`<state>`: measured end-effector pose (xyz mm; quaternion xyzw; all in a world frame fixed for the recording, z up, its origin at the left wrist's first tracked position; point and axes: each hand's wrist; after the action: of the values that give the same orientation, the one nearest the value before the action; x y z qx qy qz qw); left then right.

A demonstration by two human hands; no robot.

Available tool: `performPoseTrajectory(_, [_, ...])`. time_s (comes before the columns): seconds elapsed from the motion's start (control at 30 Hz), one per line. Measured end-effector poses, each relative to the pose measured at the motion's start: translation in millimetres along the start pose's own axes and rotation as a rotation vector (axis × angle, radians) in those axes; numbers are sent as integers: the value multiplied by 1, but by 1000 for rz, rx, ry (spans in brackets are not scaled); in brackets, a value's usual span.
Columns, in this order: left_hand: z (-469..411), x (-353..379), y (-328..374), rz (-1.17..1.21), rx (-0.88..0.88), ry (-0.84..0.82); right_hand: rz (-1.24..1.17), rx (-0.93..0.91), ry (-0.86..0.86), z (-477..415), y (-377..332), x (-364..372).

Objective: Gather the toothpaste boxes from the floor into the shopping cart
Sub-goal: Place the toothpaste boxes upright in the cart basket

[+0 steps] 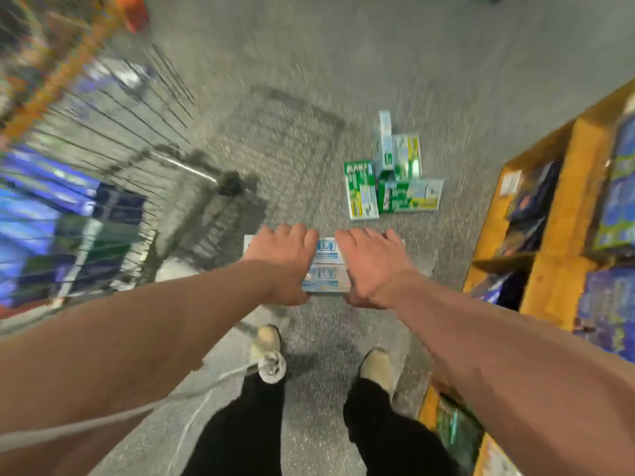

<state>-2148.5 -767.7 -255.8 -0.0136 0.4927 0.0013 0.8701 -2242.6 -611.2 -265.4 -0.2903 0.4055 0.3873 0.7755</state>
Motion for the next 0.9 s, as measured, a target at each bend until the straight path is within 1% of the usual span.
performPoseTrajectory(0.1, [62, -92, -19, 7, -110, 71, 86, -65, 79, 37, -22, -107])
performPoseTrajectory(0.2, [120, -169, -41, 4, -214, 141, 163, -114, 150, 61, -49, -198])
performPoseTrajectory(0.27, [156, -210, -59, -6, -269, 214, 202, -155, 220, 68, -70, -250])
performPoseTrajectory(0.37, [207, -247, -99, -51, -357, 306, 267, -208, 346, 67, -113, -309])
performPoseTrajectory(0.4, [216, -256, -110, -72, -368, 333, 267, -205, 371, 63, -123, -322])
performPoseTrajectory(0.47, [246, -265, -144, -80, -410, 385, 293, -246, 432, 55, -159, -349])
performPoseTrajectory(0.53, [273, -270, -179, -67, -417, 423, 287, -258, 467, 47, -197, -371])
performPoseTrajectory(0.73, [328, -268, -280, -119, -424, 446, 307, -288, 514, 4, -294, -415])
performPoseTrajectory(0.9, [329, -258, -349, -116, -430, 418, 280, -289, 511, -49, -337, -427])
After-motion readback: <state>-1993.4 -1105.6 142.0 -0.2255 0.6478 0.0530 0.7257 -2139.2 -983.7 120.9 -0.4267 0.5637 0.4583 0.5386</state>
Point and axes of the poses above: each hand's wrist, its own z-axis away from the middle knuckle, its own x-axis out of the palm, y = z × x, and after that the axes turned 1 degree about -x, right-handed
